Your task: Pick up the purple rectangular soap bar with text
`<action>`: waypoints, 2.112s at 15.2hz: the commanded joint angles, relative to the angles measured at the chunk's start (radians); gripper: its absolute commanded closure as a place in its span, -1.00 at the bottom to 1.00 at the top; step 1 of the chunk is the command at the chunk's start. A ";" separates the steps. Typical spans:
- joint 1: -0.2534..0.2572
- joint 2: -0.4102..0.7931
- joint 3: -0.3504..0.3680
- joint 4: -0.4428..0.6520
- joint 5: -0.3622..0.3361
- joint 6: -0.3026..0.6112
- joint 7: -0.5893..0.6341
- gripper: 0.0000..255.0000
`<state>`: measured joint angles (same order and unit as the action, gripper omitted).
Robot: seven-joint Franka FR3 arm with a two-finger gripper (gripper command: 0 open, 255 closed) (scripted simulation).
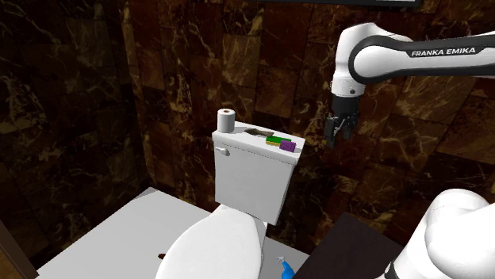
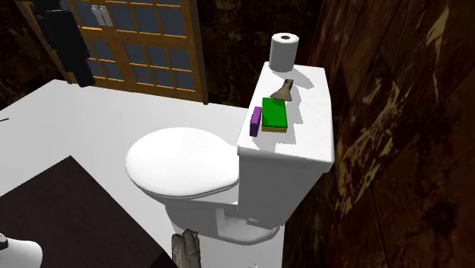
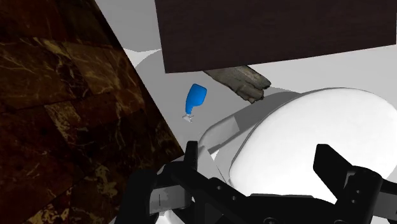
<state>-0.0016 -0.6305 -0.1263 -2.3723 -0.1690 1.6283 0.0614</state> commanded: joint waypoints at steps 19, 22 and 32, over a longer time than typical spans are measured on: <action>-0.029 0.696 -0.266 0.341 0.177 0.439 -0.453 -1.00; -0.056 0.819 -0.269 0.444 0.250 0.456 -0.530 -1.00; -0.119 1.031 -0.243 0.595 0.364 0.507 -0.635 -1.00</action>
<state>-0.1195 0.3954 -0.3712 -1.7710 0.1920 2.1238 -0.5717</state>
